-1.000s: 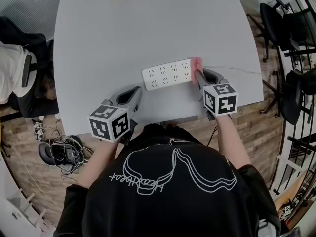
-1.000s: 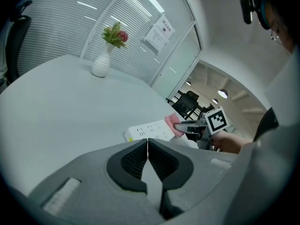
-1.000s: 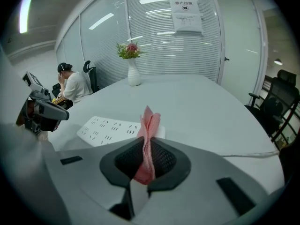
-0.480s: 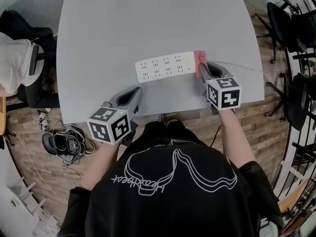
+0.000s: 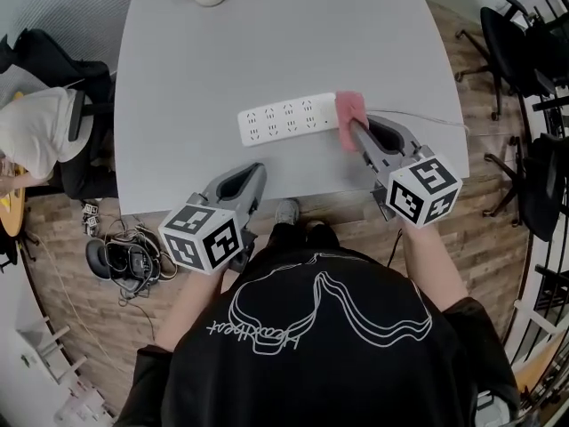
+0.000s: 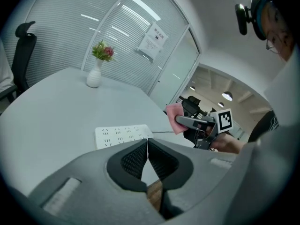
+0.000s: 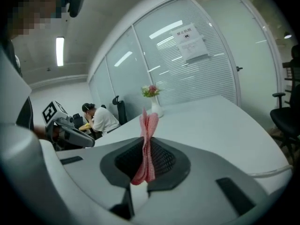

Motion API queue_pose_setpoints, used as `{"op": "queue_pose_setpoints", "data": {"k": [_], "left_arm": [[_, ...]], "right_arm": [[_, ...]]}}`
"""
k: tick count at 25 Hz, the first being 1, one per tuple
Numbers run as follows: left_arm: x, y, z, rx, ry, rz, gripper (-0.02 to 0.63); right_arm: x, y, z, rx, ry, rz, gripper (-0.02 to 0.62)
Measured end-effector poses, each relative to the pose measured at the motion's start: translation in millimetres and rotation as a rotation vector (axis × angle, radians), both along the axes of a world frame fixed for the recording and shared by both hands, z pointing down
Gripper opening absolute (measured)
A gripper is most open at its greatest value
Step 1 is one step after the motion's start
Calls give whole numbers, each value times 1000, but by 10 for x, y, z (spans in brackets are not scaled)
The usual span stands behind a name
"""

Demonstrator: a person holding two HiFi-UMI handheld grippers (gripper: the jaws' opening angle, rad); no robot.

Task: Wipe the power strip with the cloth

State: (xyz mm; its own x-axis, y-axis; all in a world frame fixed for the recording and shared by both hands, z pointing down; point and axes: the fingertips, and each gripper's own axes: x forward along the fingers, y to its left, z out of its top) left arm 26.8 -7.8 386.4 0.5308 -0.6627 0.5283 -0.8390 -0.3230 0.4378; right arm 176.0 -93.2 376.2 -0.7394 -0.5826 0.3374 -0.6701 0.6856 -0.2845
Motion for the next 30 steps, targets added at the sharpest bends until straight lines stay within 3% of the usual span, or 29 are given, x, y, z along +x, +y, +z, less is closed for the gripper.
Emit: {"op": "queue_pose_setpoints", "data": {"k": [7, 11, 18, 30], "left_arm": [[306, 229, -507, 139, 13, 19, 15], [436, 401, -727, 201, 21, 26, 15], [626, 677, -1102, 312, -21, 52, 15], [674, 869, -1358, 368, -31, 40, 15]], "right_arm": [[-4, 540, -543, 71, -110, -109, 38], [-25, 813, -764, 132, -89, -164, 38], [24, 1117, -984, 152, -87, -210, 34], [74, 1360, -1119, 163, -103, -221, 34]]}}
